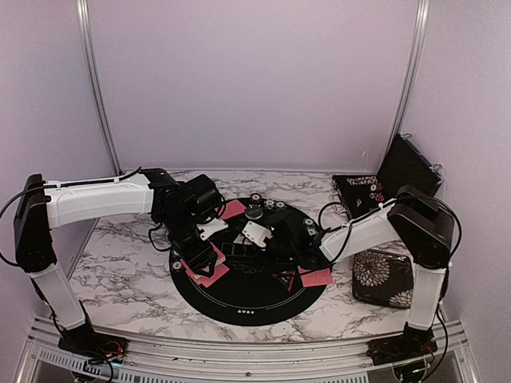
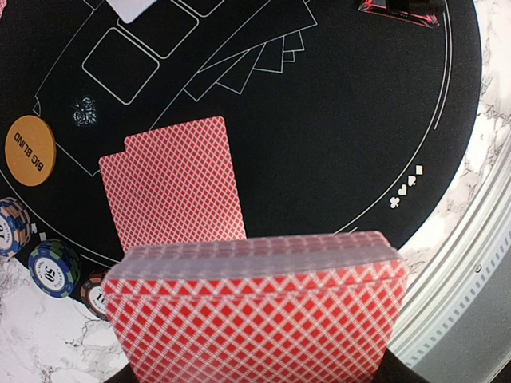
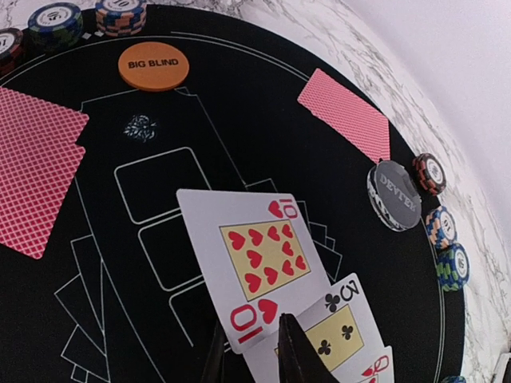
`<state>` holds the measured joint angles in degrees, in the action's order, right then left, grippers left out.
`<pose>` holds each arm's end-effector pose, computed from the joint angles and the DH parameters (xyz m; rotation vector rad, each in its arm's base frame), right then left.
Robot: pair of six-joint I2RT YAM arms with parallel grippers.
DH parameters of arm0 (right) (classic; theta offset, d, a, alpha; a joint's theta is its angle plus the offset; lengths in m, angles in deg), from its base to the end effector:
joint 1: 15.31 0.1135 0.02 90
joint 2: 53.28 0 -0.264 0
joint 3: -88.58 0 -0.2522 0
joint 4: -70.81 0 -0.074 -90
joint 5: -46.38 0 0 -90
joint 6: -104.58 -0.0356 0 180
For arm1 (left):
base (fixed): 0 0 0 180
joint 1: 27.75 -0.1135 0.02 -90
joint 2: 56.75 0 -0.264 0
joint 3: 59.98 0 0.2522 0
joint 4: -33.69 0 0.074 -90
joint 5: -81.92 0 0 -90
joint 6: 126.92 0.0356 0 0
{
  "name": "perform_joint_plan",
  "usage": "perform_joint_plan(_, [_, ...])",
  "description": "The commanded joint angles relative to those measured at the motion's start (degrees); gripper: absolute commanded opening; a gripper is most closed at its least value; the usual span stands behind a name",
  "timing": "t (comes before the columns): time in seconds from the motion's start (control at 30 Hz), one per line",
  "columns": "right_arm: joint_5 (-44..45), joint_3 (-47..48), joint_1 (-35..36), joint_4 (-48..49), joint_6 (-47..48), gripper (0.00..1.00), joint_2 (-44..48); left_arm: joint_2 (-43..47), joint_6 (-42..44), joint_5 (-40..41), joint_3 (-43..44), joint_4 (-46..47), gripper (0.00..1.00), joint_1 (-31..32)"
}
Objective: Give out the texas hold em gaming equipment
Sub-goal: Flop the poker card in the community card area.
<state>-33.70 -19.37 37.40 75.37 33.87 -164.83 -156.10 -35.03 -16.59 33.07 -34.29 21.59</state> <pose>0.2478 0.3153 0.1362 -1.1970 1.8146 0.1450 0.2196 -0.2637 0.2412 1.2931 2.6275 -0.3621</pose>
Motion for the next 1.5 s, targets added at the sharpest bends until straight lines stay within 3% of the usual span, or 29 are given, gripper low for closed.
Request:
perform_joint_plan(0.0, [-0.1, -1.7, 1.6, -1.9, -2.2, 0.23, 3.3, 1.5, 0.1, -0.2, 0.0, 0.0, 0.55, -0.3])
perform_joint_plan(0.5, [-1.1, -5.7, 0.6, -8.2, -14.7, 0.35, 12.2, 1.7, 0.1, -0.2, -0.2, 0.0, 0.55, -0.3])
perform_joint_plan(0.77, [-14.9, -5.6, -4.0, -11.8, -30.0, 0.54, 17.8, 1.8, -0.1, -0.1, -0.4, 0.0, 0.55, -0.2])
perform_joint_plan(1.03, [-22.3, -4.8, -7.0, -16.4, -39.5, 0.62, 20.8, 1.8, -0.1, 0.0, -0.4, 0.0, 0.55, -0.3])
perform_joint_plan(1.47, [-5.8, -2.5, -2.2, -38.4, -39.4, 0.84, 21.4, 1.5, -0.1, 0.2, -0.2, 0.0, 0.55, -0.3])
